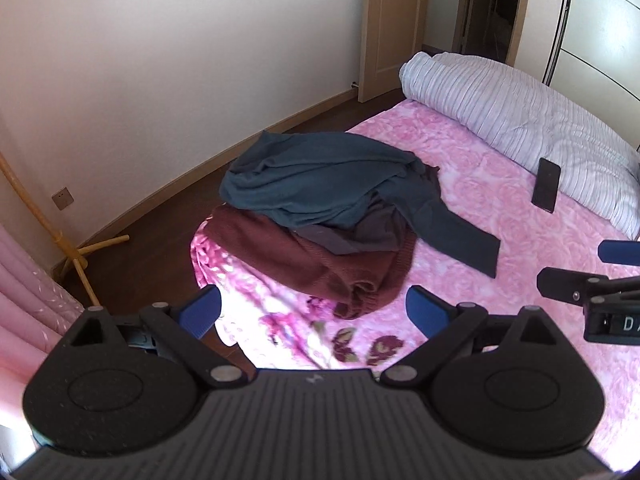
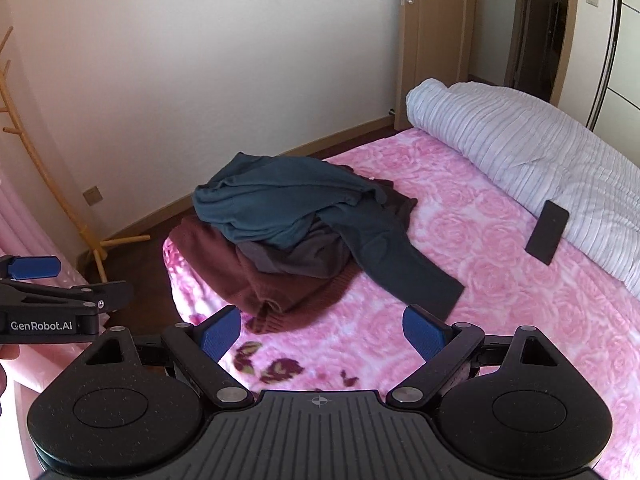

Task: Fold clothes
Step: 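Approach the pile of clothes on the bed with both tools open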

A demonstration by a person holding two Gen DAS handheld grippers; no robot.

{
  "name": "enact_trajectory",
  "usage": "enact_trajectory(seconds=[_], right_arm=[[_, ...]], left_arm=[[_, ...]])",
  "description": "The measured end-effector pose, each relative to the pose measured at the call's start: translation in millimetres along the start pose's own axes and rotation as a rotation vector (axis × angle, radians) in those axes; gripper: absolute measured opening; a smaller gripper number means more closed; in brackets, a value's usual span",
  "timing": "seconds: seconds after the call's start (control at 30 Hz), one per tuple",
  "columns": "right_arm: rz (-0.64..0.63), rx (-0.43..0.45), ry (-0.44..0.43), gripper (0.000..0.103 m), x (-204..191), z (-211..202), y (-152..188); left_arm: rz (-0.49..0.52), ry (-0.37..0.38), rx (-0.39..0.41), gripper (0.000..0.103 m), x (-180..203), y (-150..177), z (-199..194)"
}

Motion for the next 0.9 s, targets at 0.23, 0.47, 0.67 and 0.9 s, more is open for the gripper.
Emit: enact_trajectory(seconds=[0.23, 0.47, 0.67, 0.9], right_arm=[[-0.018, -0.021, 0.011, 0.091, -19.7, 12.6, -5.5], [-0.019, -0.044, 0.027, 0.091, -1.7, 10.2, -1.2], [-0.038, -0.028, 0.007, 0.091, 16.1, 10.3, -12.2], [-0.058, -0.021, -0.036, 0.091, 21.1, 13.2, -19.0]], left_arm=[[-0.003, 0.001, -0.004, 0.098, -25.0, -11.2, 10.7], [-0.021, 0.013, -0.019, 0.098, -16.6, -8.3, 16.5], [-0.038, -0.013, -0.015, 0.098, -2.3, -9.5, 14.1], [-0.036, -0.038, -0.008, 0.098, 5.5, -13.1, 10.7]])
Point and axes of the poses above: each gripper's, at about its wrist camera, not at the fingertips, and z roughly the way its jaws point, x to its right, y to its underside, the point moved 5 cm from there along z, roughly the way its jaws point, and after that the axes turned 11 degrees about -z, right-handed, at the moved point
